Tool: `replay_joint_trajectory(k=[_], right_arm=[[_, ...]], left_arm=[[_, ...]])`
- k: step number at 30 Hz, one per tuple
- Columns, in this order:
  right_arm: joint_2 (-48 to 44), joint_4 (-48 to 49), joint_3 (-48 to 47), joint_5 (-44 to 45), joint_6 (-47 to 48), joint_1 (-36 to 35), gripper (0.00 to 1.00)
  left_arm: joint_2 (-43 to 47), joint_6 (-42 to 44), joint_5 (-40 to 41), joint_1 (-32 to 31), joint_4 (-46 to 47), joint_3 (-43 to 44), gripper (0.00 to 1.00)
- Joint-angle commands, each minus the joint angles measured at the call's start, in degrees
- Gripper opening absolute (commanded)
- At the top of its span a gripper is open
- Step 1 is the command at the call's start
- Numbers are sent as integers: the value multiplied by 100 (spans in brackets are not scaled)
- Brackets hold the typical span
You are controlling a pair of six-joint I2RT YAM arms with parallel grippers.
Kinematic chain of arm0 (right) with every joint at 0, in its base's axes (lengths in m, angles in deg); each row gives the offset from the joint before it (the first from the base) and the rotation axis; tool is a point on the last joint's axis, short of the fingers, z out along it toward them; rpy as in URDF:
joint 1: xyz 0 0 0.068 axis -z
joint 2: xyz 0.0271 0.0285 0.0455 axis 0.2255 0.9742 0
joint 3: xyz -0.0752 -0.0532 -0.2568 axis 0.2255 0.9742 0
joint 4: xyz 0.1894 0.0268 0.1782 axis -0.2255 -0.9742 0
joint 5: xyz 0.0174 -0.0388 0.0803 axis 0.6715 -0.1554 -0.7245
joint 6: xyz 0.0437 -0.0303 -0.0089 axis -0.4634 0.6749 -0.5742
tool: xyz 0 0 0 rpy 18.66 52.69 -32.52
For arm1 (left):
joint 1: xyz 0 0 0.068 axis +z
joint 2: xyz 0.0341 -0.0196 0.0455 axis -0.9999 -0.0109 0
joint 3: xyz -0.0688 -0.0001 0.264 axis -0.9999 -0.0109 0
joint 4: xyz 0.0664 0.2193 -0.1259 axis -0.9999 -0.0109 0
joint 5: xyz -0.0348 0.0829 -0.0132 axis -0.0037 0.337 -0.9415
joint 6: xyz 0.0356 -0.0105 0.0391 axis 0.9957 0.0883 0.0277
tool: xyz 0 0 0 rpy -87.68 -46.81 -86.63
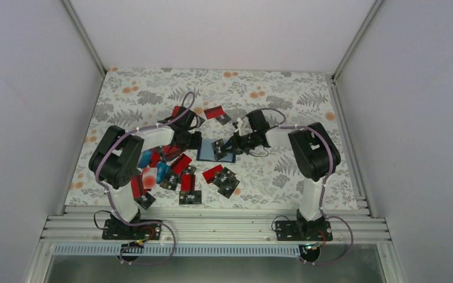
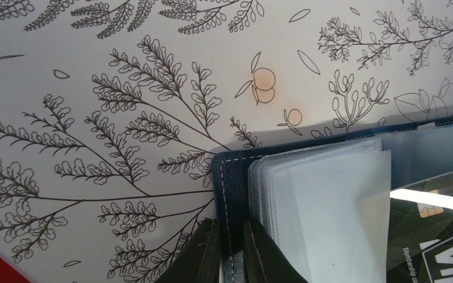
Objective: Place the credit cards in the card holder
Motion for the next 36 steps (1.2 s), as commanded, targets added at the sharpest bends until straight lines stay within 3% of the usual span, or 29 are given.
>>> replay_joint_trajectory(k=[1, 21, 36], right_arm=[[141, 242, -135, -11, -98, -98, 4], [145, 1513, 390, 611, -1384, -488, 4], [54, 1980, 691, 926, -1769, -674, 4]], left_arm=[[-96, -87, -167, 11, -22, -219, 13], [190, -292, -361, 9, 152, -625, 13], [346, -391, -417, 11, 233, -875, 13]])
